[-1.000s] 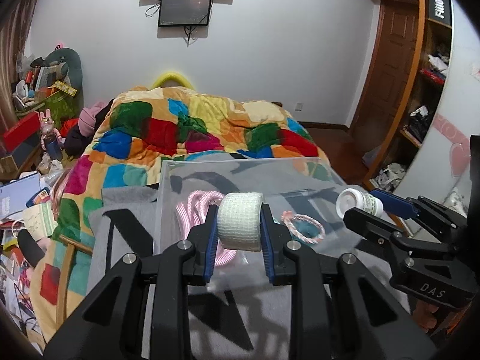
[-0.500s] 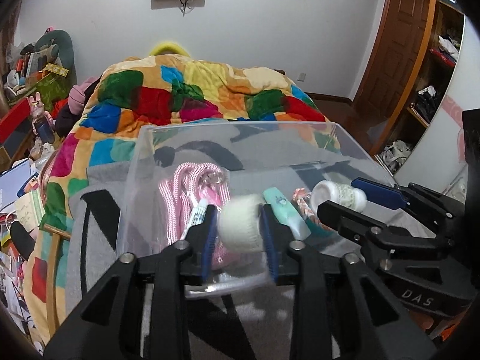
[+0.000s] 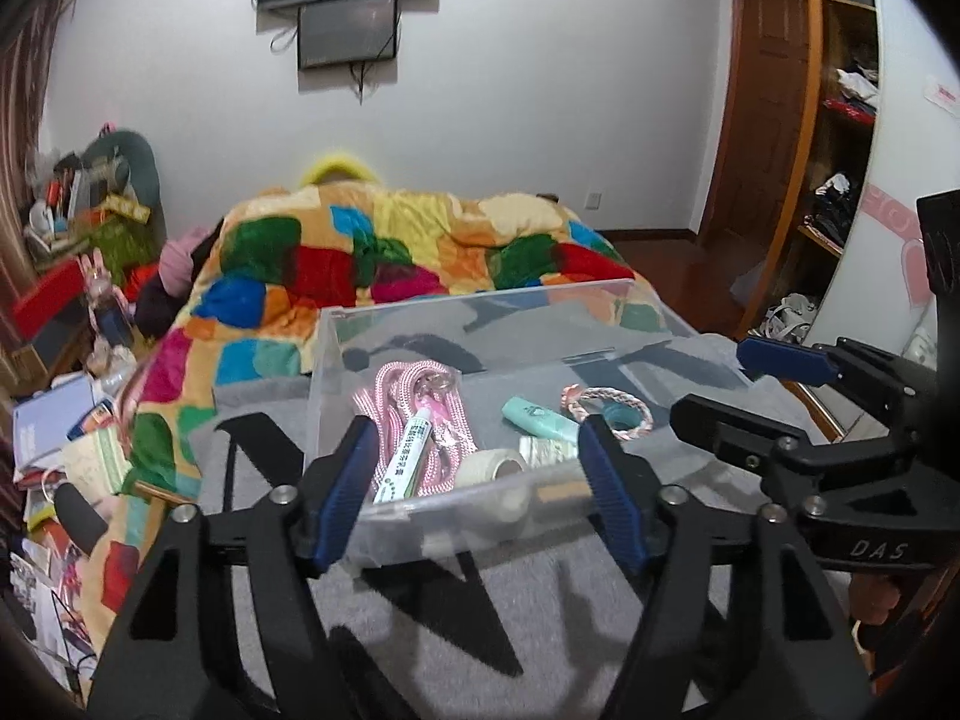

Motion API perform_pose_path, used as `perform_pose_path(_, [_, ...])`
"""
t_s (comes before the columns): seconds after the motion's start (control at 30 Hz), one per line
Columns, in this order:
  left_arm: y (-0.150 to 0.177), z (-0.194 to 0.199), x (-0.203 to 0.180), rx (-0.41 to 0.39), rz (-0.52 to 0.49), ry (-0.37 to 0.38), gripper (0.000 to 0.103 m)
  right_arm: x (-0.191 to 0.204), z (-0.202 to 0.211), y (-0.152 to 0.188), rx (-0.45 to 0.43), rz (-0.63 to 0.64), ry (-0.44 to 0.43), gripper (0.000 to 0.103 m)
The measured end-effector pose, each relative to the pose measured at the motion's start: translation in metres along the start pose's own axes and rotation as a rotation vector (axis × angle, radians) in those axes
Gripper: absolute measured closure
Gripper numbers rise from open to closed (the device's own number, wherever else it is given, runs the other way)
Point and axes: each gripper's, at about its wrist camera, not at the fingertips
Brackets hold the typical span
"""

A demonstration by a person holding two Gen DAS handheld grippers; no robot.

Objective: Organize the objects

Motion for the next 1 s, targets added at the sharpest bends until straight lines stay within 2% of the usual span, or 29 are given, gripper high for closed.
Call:
perform_pose_path(0.03, [0.002,0.003,-0.001,-0.009,-0.003,0.001,0.026,0.000,0.004,0.003,-0.008,0.002,0.001,0.024])
perform_pose_path(0.1, [0.008,0.010,-0.003,-0.025,0.001,0.002,0.020,0.001,0.013,0.010,-0.030,0.000,0.007,0.020])
perform_pose_path(0.2, [0.015,0.017,-0.001,-0.038,0.026,0.008,0.012,0.002,0.020,0.022,-0.042,-0.010,0.015,0.018])
perform_pose_path(0.5, [0.039,0.015,0.000,-0.020,0.081,0.010,0.011,-0.003,0.028,0.047,-0.048,-0.022,0.030,0.017])
perform_pose_path(1.0, [0.045,0.018,-0.001,-0.027,0.081,0.003,0.011,-0.004,0.026,0.051,-0.049,-0.028,0.024,0.017])
Point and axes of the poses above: each gripper's, at about its wrist camera, not at the fingertips, and z roughly against the way its jaws point, x to its left, y to its underside, and after that the axes turned 1 degree about -y, right-handed
